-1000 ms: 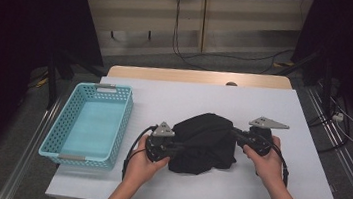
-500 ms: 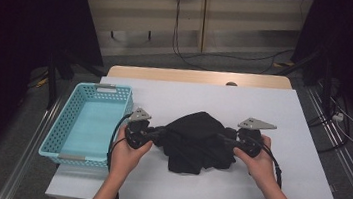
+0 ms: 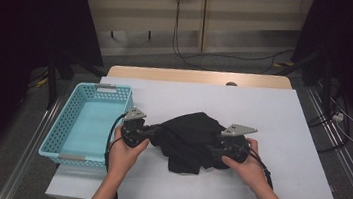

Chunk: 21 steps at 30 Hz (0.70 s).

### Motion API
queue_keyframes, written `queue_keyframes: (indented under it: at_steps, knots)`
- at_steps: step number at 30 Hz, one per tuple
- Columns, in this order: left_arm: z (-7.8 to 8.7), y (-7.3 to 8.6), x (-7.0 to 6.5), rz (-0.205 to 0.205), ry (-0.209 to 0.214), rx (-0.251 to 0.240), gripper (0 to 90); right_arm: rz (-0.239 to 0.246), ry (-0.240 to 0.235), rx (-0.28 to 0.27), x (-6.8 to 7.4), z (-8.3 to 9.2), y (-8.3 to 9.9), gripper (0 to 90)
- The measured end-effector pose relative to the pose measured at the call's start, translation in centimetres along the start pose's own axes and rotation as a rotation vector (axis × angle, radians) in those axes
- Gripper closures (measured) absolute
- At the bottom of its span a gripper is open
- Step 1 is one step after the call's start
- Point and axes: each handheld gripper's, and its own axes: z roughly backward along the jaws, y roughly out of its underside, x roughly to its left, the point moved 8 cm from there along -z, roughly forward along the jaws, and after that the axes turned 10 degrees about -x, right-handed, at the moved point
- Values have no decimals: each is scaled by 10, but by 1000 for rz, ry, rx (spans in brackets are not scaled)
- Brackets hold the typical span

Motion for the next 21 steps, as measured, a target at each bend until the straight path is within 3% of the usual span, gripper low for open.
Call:
queue_keyframes:
  at_steps: [2, 4, 7, 10, 16, 21]
  knots:
    - [0, 1, -1, 17, 7, 2, 722, -8, 26, -15, -5, -1, -2, 768]
    - [1, 1, -3, 32, 21, -4, 623, -4, 43, -43, -11, 1, -6, 839]
    - [5, -3, -10, 16, 37, -15, 466, -42, 50, -69, -18, 6, -11, 846]
    - [7, -8, -22, 13, 66, -35, 387, -72, 49, -88, -22, 11, -15, 847]
    - [-1, 2, -50, -35, 135, 15, 355, -100, 44, -88, -23, 13, -15, 847]
    - [-14, 18, -54, -71, 138, 61, 366, -107, 46, -86, -23, 14, -15, 849]
